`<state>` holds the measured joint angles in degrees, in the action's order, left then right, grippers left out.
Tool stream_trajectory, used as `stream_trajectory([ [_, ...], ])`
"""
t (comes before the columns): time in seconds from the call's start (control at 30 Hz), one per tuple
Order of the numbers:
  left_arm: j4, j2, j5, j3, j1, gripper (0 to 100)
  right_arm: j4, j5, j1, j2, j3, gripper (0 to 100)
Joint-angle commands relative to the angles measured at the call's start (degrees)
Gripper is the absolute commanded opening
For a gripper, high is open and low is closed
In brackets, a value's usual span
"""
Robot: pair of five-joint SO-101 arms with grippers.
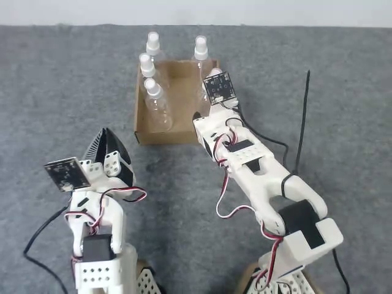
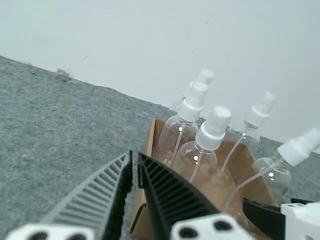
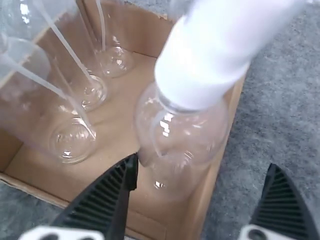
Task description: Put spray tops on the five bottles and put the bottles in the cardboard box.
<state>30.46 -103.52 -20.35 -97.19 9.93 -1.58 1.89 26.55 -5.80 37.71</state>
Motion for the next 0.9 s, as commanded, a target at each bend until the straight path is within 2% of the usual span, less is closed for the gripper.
stream_trajectory([
  [0.0, 0.4, -0.7, 0.6, 0.7, 0.2, 1, -0.7, 0.1, 0.5, 4.3, -1.0, 32.5],
  [0.4, 0.4, -0.7, 0.6, 0.7, 0.4, 1, -9.5, 0.1, 1.6, 9.8, -0.8, 32.5],
  [0.67, 0.4, -0.7, 0.6, 0.7, 0.4, 1, -10.1, 0.1, 1.5, 10.1, -0.7, 32.2],
  [0.87, 0.4, -0.7, 0.6, 0.7, 0.4, 1, -11.9, 0.1, 1.5, 10.2, -0.8, 22.2],
])
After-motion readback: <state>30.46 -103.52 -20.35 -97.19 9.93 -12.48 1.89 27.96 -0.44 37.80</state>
